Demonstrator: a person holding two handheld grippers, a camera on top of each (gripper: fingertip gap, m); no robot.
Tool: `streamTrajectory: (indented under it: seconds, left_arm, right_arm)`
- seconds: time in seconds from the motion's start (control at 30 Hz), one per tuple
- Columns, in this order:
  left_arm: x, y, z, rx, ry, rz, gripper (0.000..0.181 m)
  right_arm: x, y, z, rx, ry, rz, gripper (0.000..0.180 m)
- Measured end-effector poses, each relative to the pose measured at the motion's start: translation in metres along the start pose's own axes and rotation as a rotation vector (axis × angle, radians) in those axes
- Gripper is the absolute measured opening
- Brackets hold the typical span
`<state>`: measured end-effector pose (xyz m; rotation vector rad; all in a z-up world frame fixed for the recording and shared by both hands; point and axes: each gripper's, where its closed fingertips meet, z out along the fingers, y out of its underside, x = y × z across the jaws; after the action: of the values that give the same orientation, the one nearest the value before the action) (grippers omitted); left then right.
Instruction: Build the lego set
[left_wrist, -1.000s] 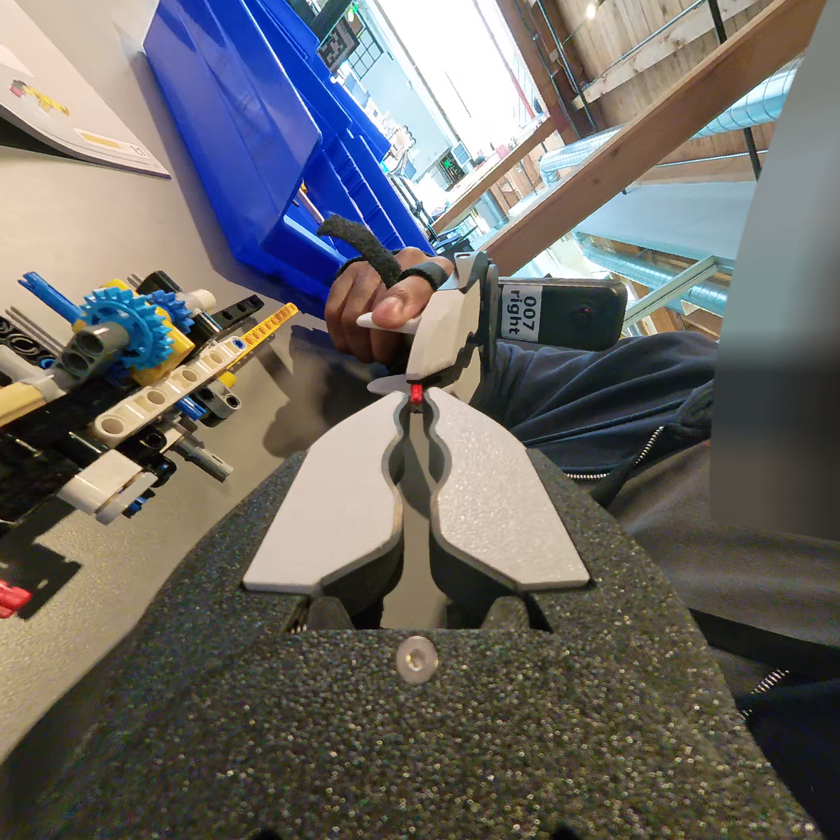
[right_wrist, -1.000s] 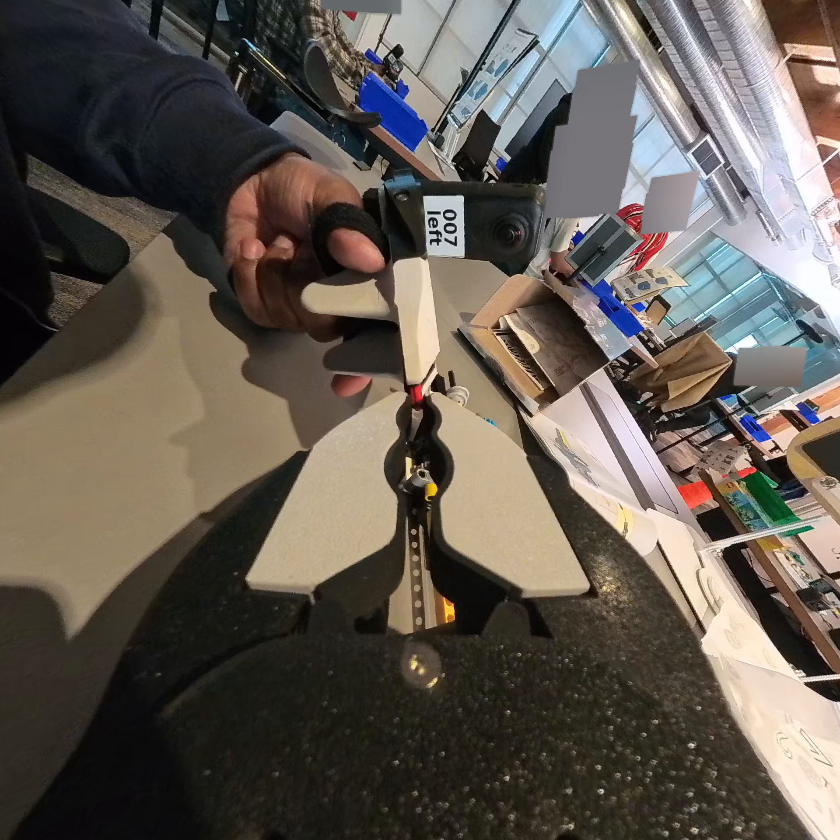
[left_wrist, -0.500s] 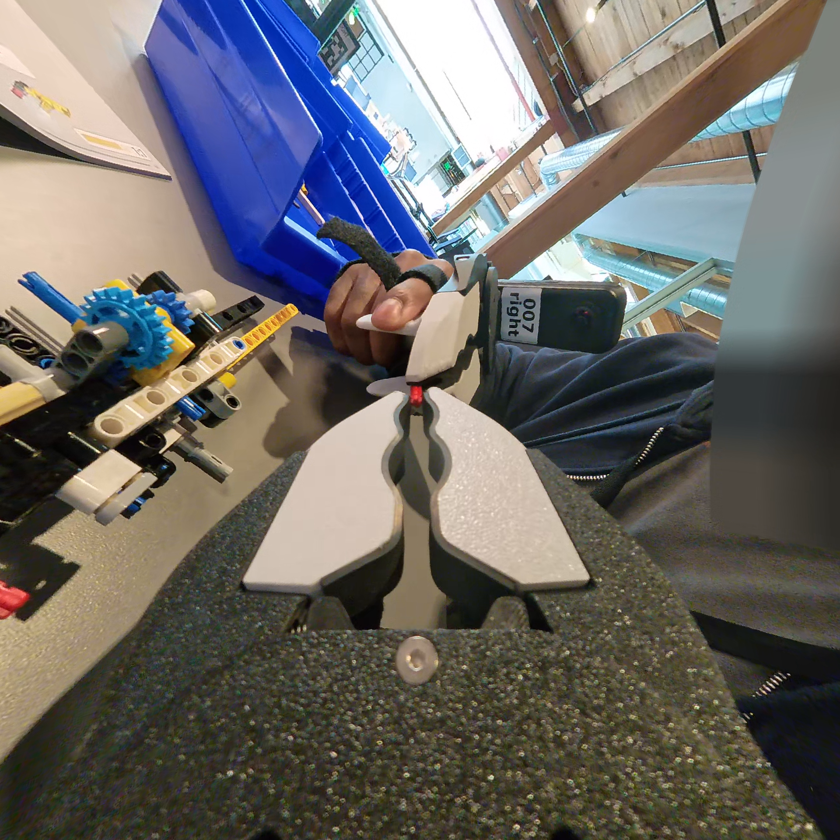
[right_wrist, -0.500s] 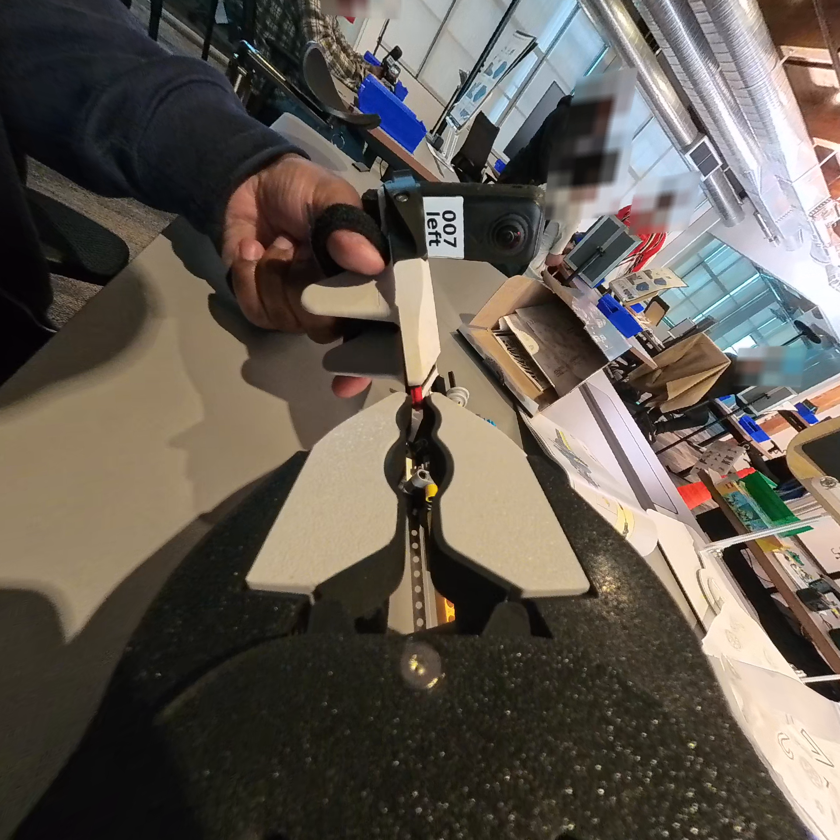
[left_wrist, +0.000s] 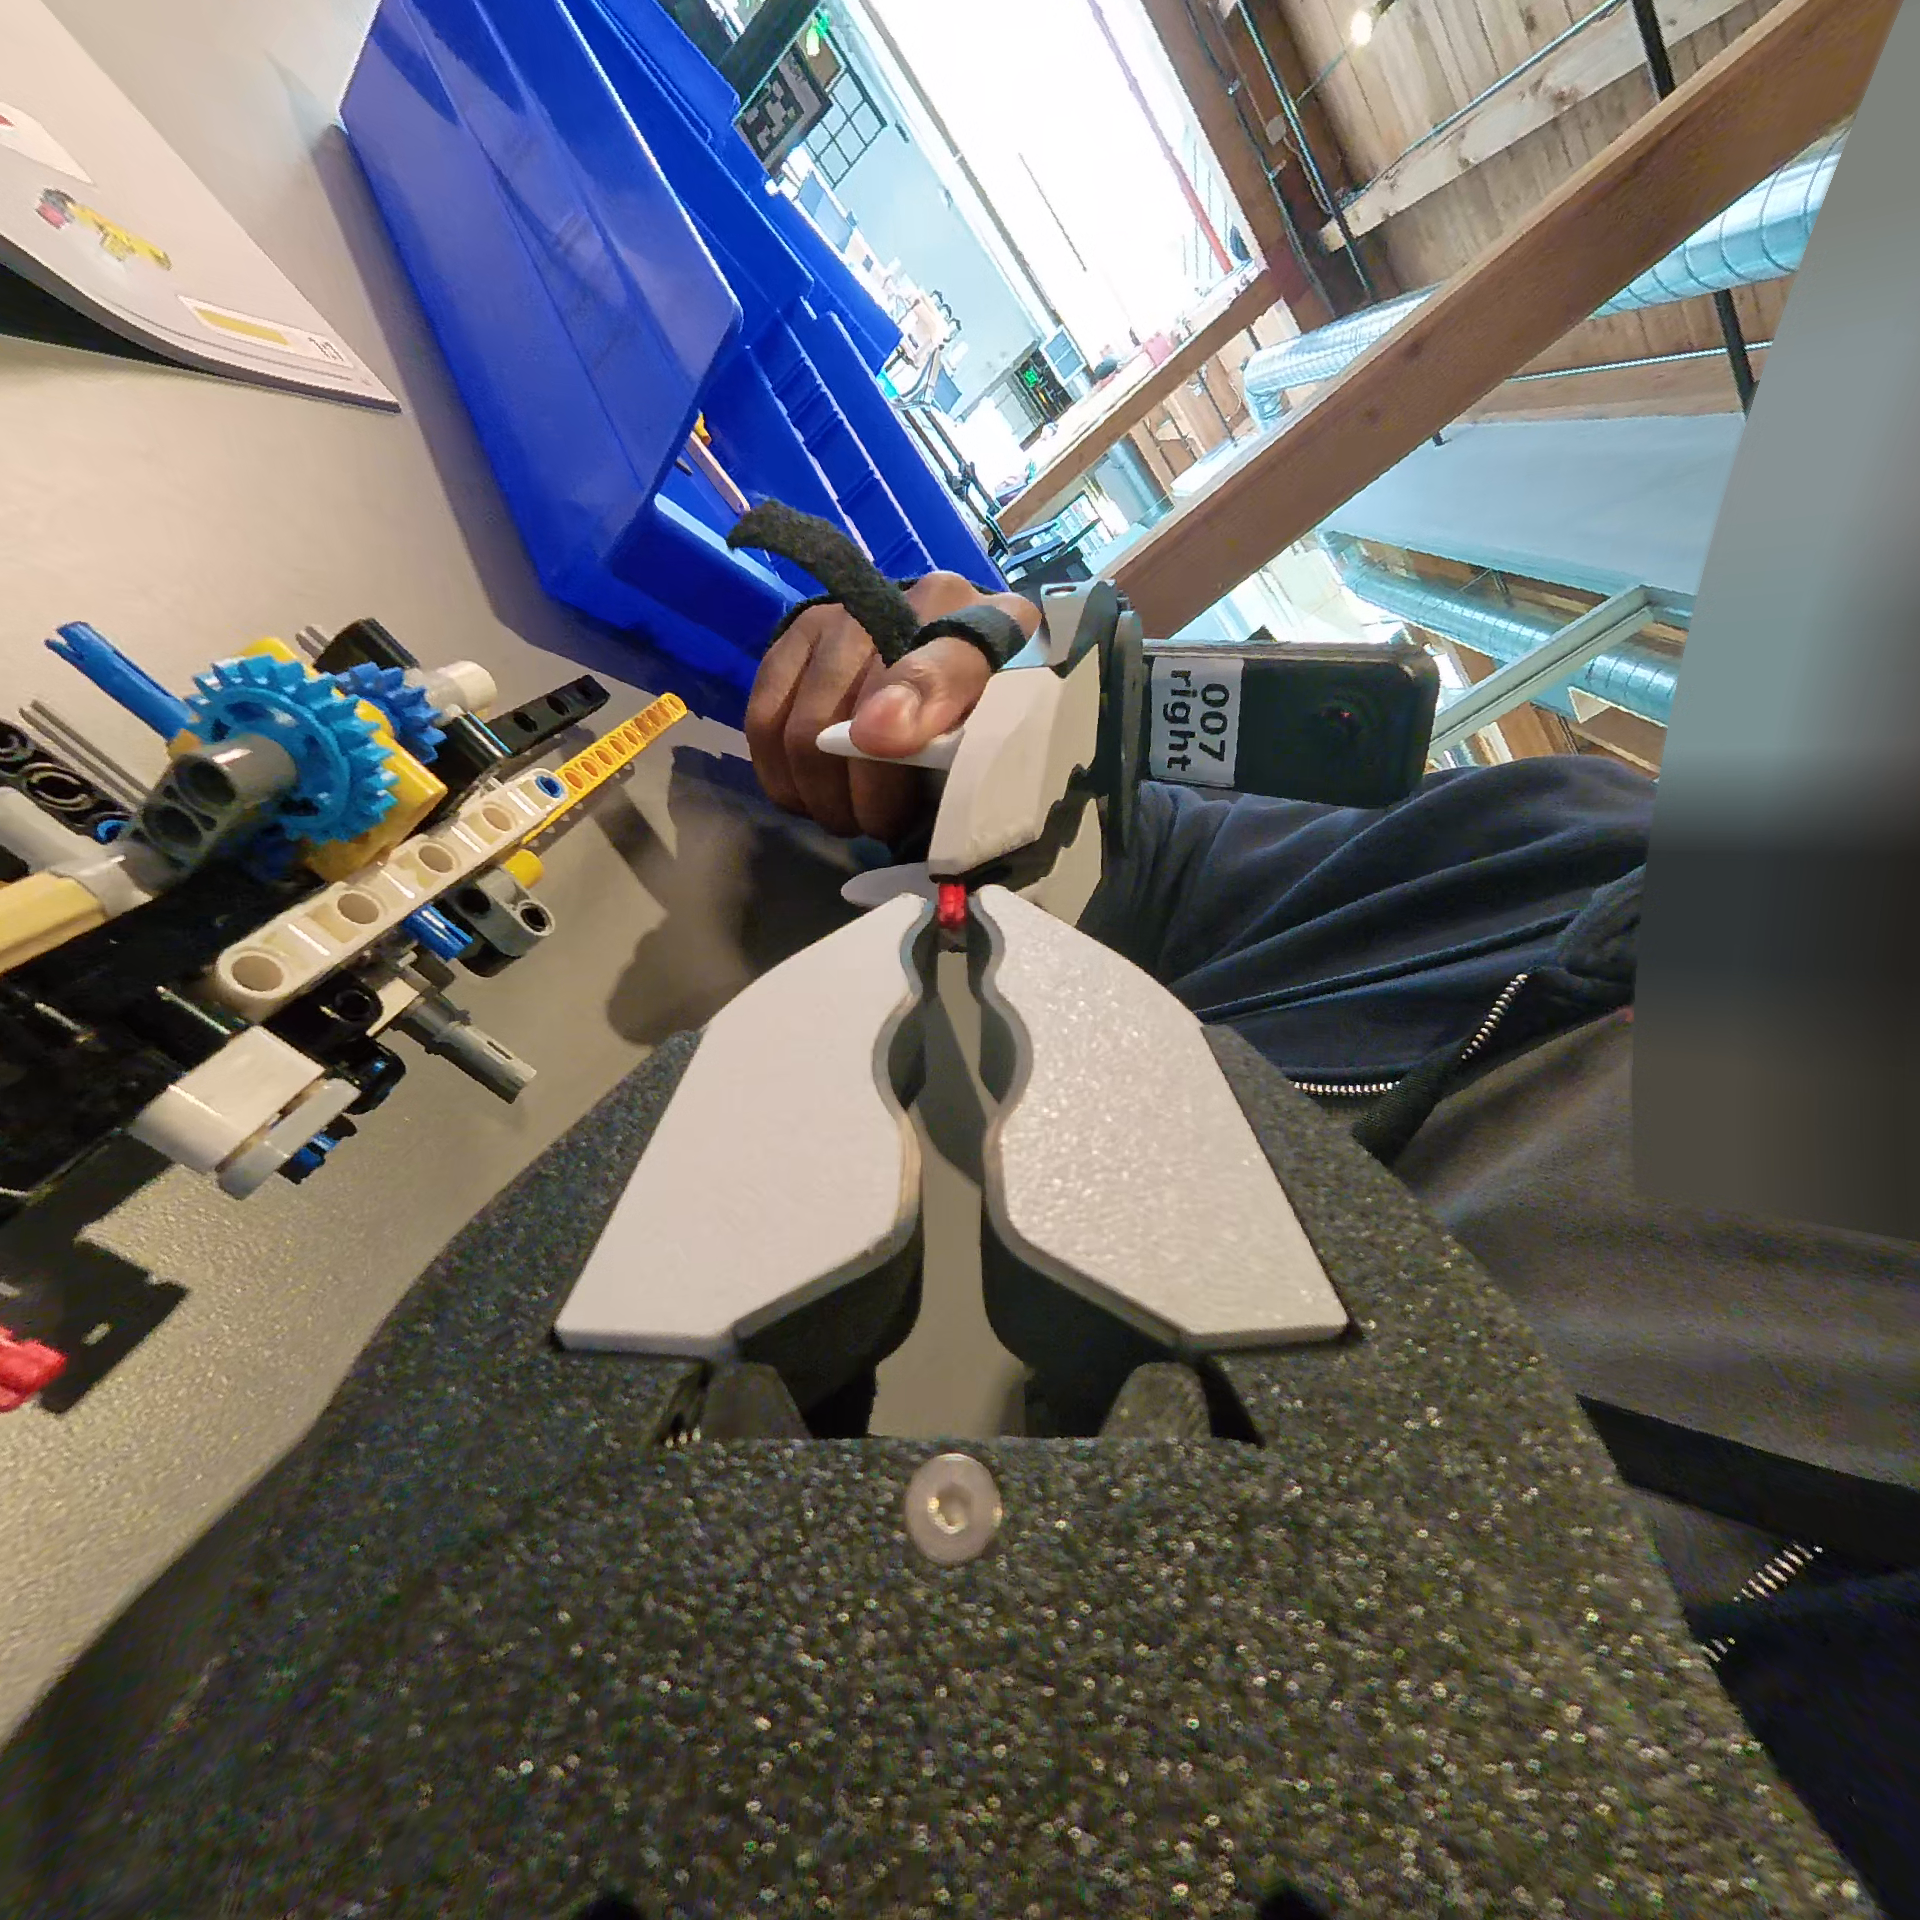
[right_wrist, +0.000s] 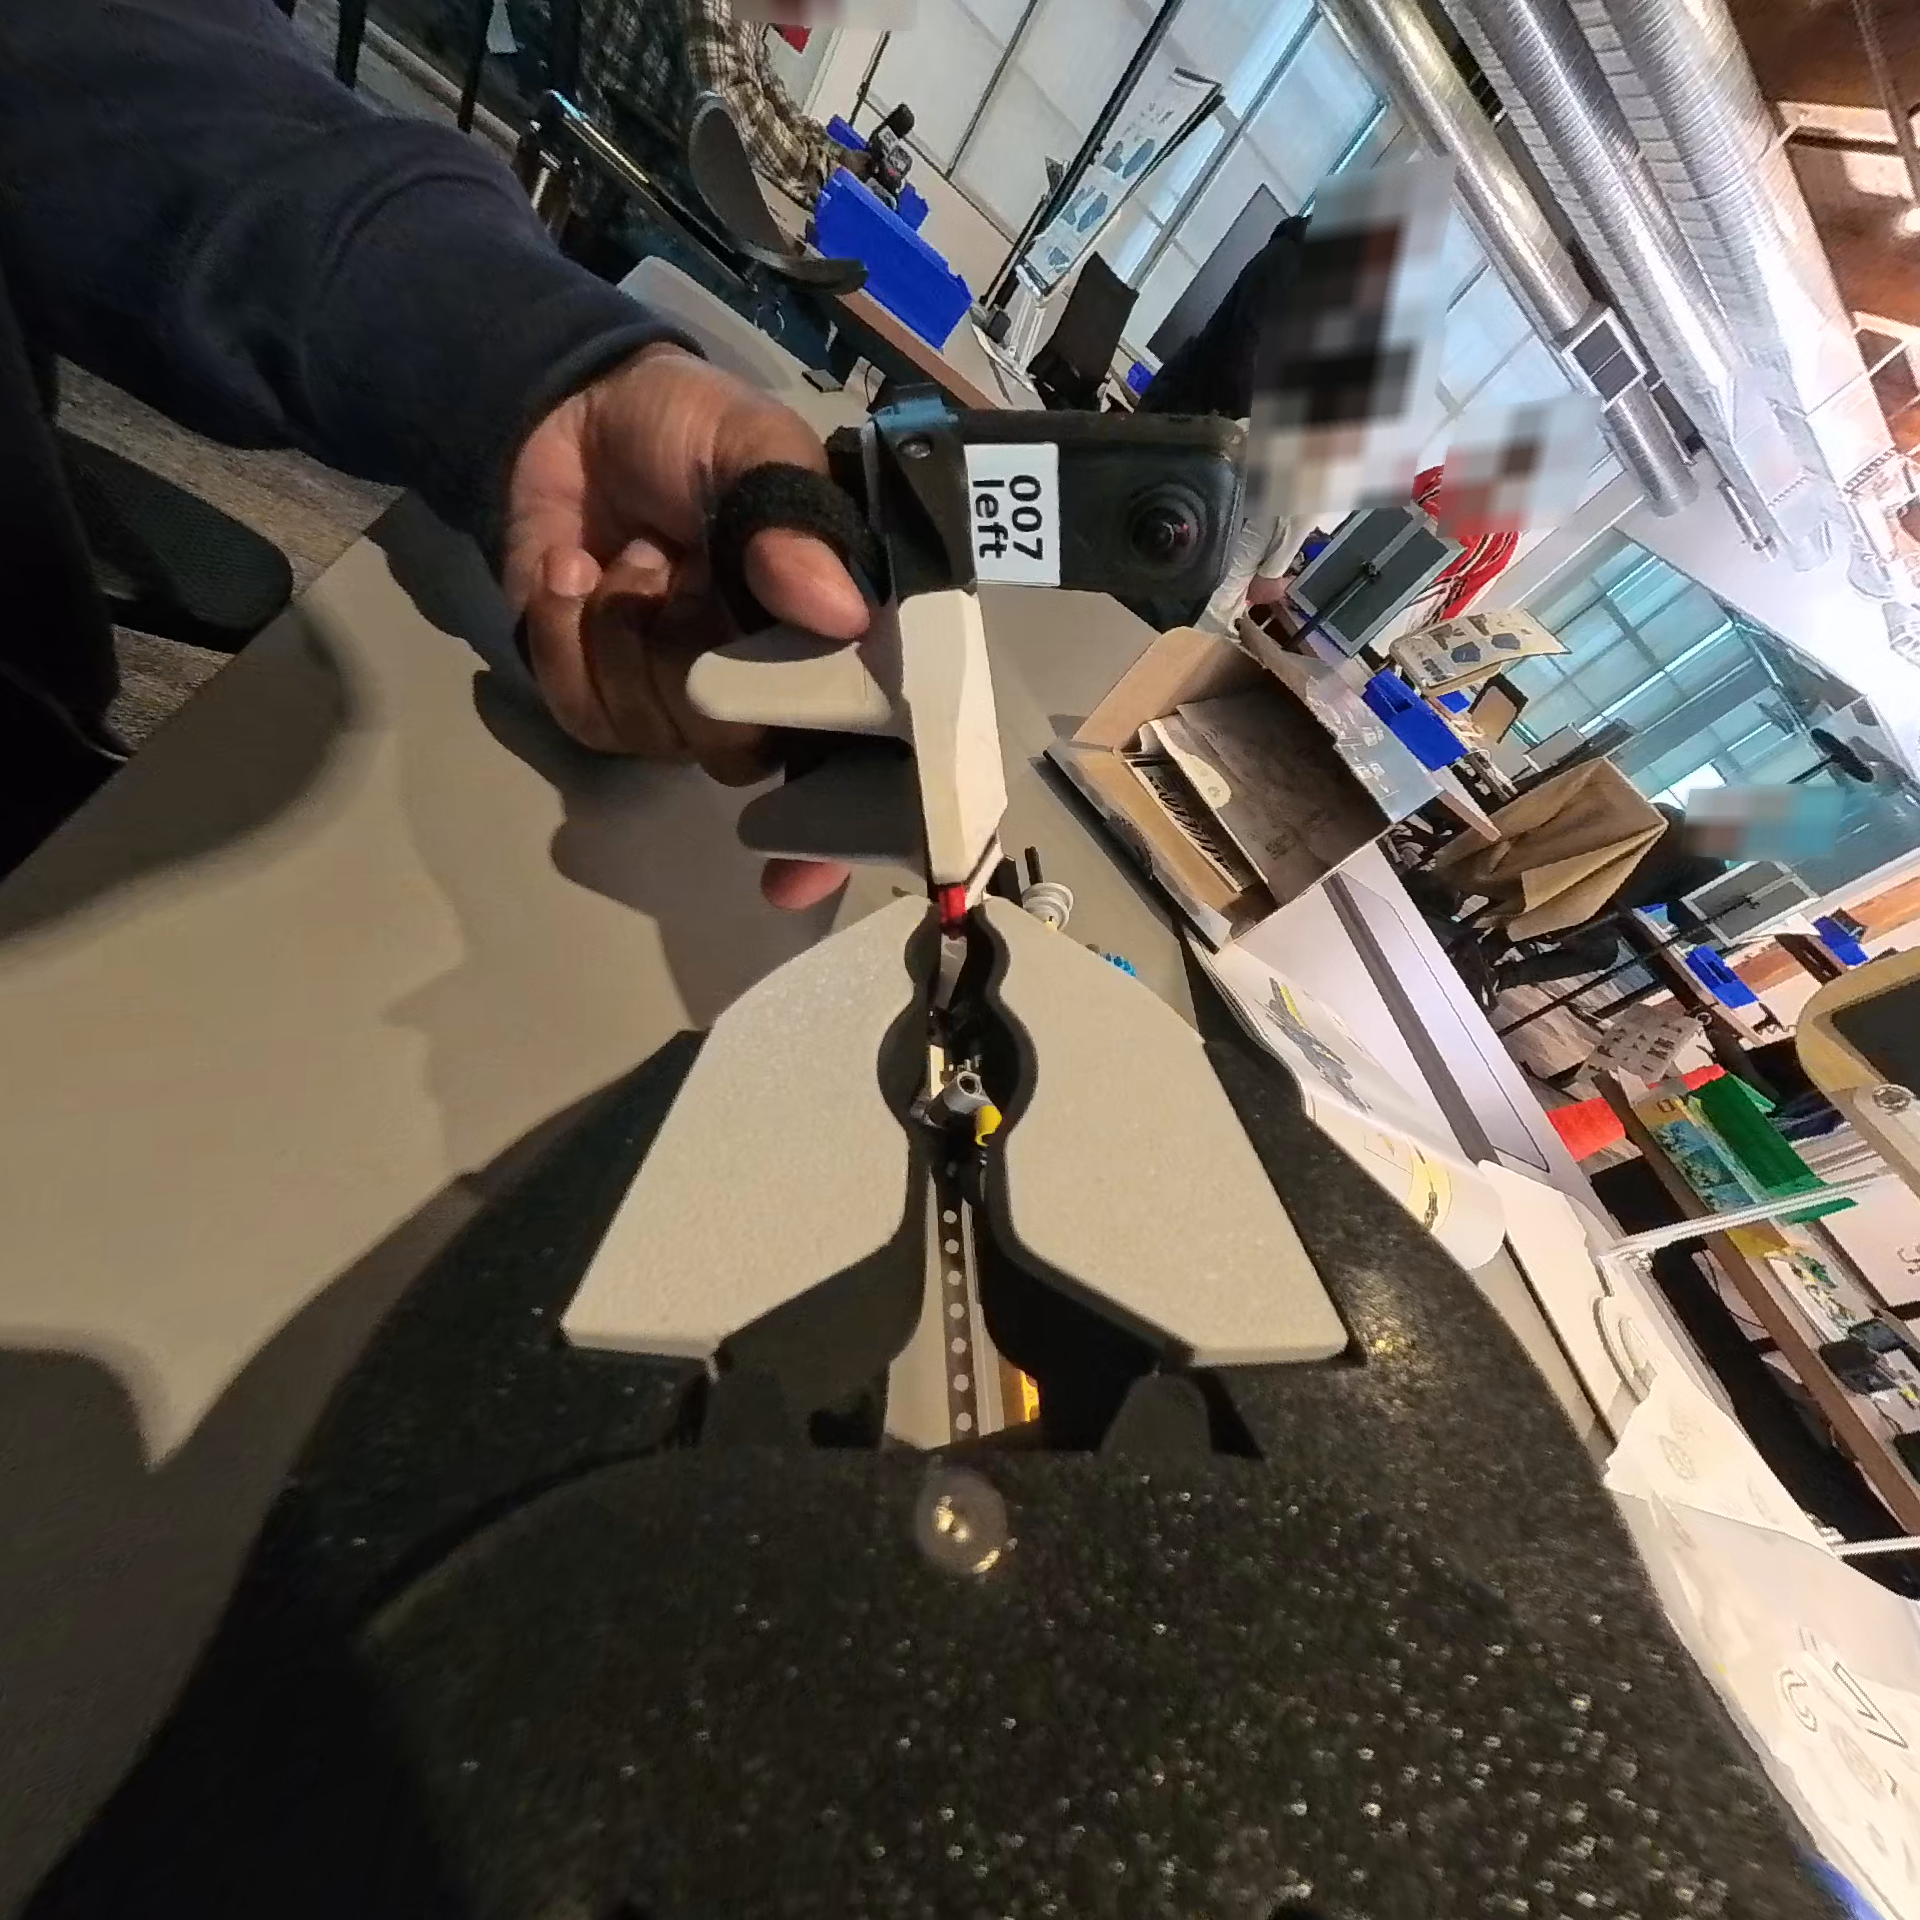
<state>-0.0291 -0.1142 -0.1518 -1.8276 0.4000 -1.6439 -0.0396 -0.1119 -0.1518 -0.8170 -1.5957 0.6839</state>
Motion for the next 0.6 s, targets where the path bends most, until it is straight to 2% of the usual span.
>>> streamTrajectory:
  seconds: [0.27, 0.4, 0.6]
  left_arm:
    - [-0.001, 0.0, 0.0, 0.002, -0.007, 0.008, 0.004]
    - [-0.002, 0.001, 0.0, -0.009, -0.046, 0.074, 0.004]
    - [-0.009, 0.01, -0.012, -0.071, -0.149, 0.214, 0.004]
  right_arm:
    - [0.0, 0.0, 0.0, -0.001, -0.001, 0.007, 0.004]
    - [-0.001, 0.002, -0.002, -0.016, -0.031, 0.07, 0.007]
    - [-0.017, 0.035, -0.013, -0.245, -0.189, 0.305, 0.013]
